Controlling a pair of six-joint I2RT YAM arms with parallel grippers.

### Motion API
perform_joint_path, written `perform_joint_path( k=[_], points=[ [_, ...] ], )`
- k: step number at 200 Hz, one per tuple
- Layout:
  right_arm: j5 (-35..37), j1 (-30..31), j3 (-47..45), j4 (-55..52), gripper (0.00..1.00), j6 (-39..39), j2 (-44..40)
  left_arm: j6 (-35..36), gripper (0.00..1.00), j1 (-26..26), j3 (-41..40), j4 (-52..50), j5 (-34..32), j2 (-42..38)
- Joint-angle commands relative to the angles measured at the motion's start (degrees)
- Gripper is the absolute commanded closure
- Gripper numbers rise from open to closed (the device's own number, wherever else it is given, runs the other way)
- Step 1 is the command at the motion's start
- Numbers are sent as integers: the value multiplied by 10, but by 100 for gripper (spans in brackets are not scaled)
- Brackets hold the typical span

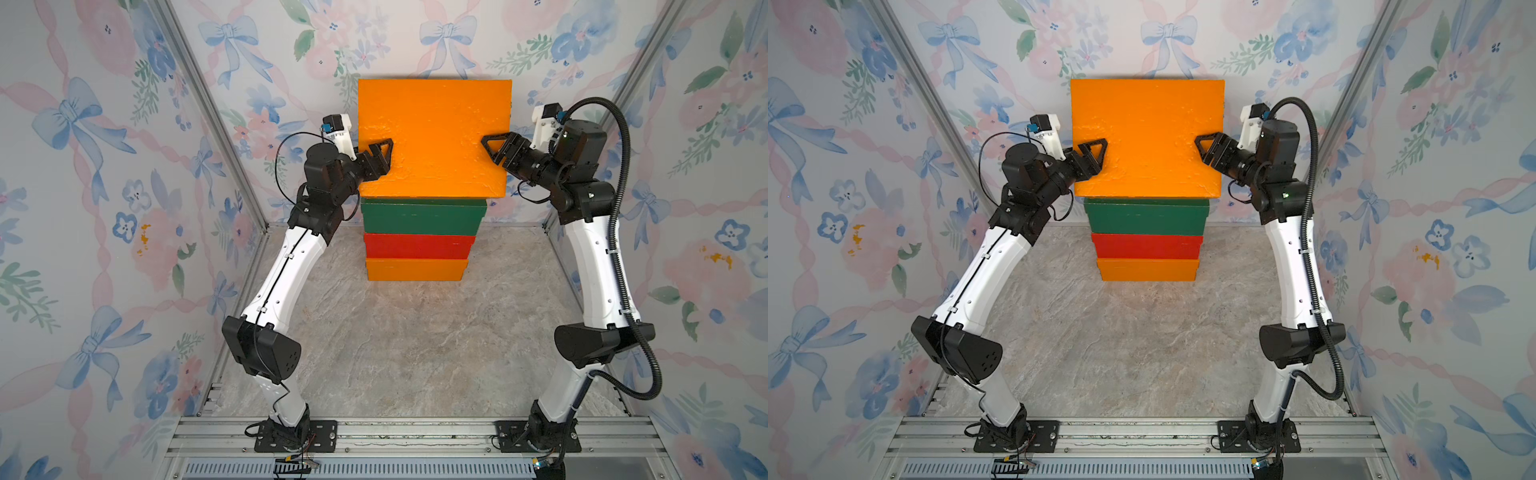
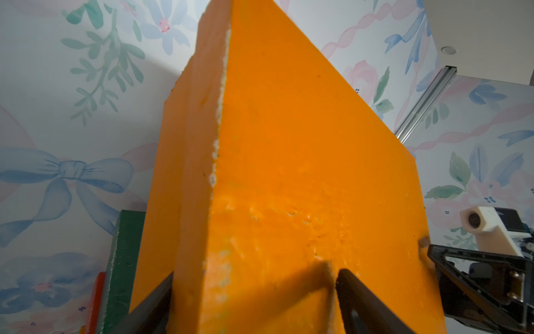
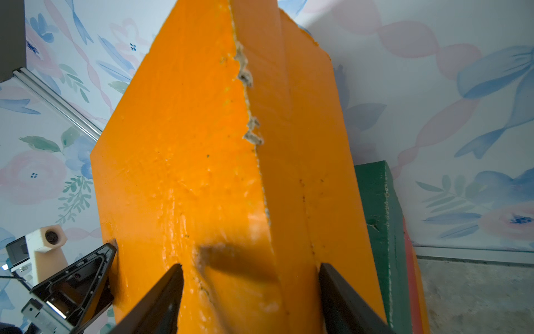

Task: Stack the shoeboxes
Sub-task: Place the shoebox at the shoebox.

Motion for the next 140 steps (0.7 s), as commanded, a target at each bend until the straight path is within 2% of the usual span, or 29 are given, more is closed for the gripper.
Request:
perform_joint_path(
  k=[1,140],
  points=[
    [-118,25,16,35,27,19,15,-18,17,-21,17,25,122,14],
    [-117,0,-6,50,27,49,22,-21,17,7,19,25,133,30]
  ],
)
